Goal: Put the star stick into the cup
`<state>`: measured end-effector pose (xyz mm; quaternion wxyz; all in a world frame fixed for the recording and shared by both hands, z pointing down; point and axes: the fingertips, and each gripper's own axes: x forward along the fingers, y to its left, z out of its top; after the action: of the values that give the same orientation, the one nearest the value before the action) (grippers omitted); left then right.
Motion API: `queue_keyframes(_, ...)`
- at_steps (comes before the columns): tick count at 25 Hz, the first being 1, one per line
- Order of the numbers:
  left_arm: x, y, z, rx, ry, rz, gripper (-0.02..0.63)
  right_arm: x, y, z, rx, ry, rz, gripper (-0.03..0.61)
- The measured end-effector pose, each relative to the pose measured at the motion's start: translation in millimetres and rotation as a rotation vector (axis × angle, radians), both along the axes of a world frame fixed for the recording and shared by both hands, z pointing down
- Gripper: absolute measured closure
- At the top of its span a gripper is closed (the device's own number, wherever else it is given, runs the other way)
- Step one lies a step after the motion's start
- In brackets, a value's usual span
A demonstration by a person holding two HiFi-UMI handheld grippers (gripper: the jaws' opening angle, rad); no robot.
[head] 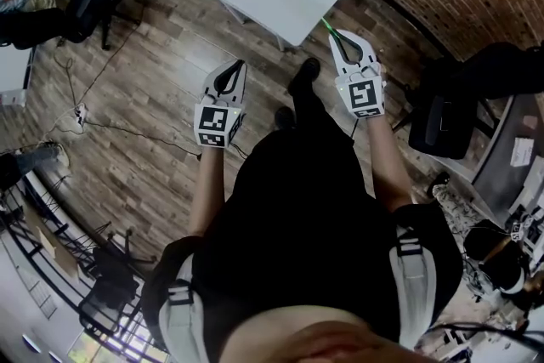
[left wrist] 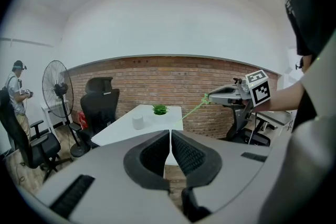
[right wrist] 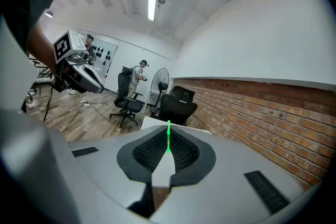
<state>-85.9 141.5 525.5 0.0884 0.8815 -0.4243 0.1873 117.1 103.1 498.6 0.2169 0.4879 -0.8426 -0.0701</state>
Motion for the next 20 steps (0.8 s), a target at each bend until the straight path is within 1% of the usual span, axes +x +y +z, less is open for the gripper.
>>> queue_keyframes(5,-3,-8,3,-0.006,-0.007,-0.011,0.586,-9,-11,2,0.009,0.009,-0.024,0.570)
queue_keyframes(8,-4,-12,3,-0.010,-0.015,-0.008,0.586,-11,-19,4,0.007,-0.004,-0.023,0.571)
queue_keyframes(13,-14,-17,-5,0.005,-0.013,-0.017,0.586,-19,-28,3,0.008,0.000,-0.030,0.570)
queue_keyframes(17,-24,-20,-1,-0.008,-0.020,-0.024,0.586,-28,-34,0,0.012,0.002,-0.037,0.569)
queue_keyframes(20,-23,-27,1,-0.012,-0.020,-0.029,0.586,-27,-37,2,0.005,0.013,-0.048,0.570)
